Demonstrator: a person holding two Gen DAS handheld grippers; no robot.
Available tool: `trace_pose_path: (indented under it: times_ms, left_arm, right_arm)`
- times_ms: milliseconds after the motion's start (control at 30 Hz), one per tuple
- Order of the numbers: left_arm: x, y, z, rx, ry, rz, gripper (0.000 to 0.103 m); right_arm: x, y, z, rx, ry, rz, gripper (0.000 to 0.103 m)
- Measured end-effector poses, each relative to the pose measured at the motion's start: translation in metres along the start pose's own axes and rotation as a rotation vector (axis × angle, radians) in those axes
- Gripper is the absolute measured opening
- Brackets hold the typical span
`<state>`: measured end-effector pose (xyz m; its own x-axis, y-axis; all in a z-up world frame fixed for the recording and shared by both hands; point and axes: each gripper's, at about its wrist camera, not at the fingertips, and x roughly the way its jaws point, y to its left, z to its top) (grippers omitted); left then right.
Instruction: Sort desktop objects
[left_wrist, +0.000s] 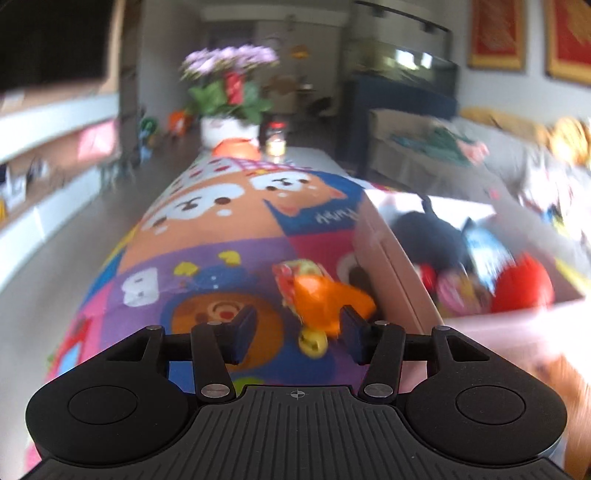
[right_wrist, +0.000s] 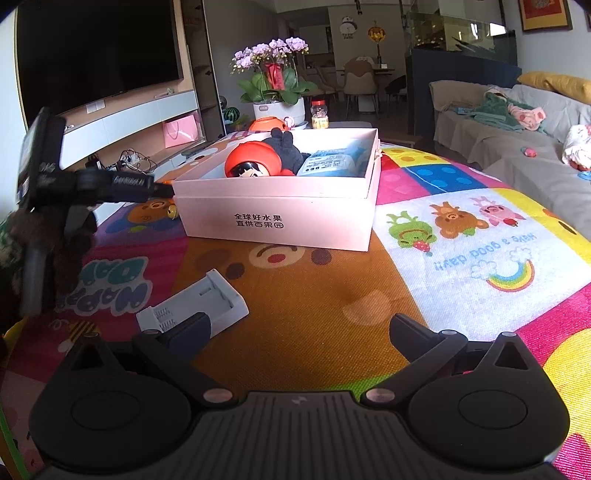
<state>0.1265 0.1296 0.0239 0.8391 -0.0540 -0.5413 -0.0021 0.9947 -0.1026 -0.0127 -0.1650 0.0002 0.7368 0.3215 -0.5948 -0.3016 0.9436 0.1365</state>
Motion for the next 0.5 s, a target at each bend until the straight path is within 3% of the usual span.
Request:
trace_pose_path:
  times_ms: [100, 133, 167, 233, 400, 500]
  left_arm:
    - [0.016, 0.001, 0.008, -0.043, 0.018, -0.002, 0.051]
    - [0.021, 0.000, 0.009, -0.043, 0.028, 0.001, 0.045]
    - [0.024, 0.000, 0.010, -0.038, 0.037, 0.001, 0.028]
    - [0.021, 0.000, 0.006, -0.035, 0.049, -0.009, 0.016]
    - [-0.024, -0.002, -0.013, 0.021, 0.010, -0.035, 0.010]
    - [-0.061, -0.007, -0.033, 0.056, 0.018, -0.108, 0.010]
  right_arm:
    - [0.002, -0.002, 0.001, 0.011, 0.010, 0.006, 0.103]
    - [0.002, -0.003, 0.001, 0.016, 0.011, 0.008, 0.103]
    - [0.002, -0.003, 0.001, 0.020, 0.012, 0.009, 0.103]
    - [0.002, -0.004, 0.000, 0.026, 0.013, 0.012, 0.103]
    - [0.004, -0.004, 0.000, 0.027, 0.023, 0.022, 0.103]
    - [0.003, 0.000, 0.001, -0.003, 0.019, 0.024, 0.103]
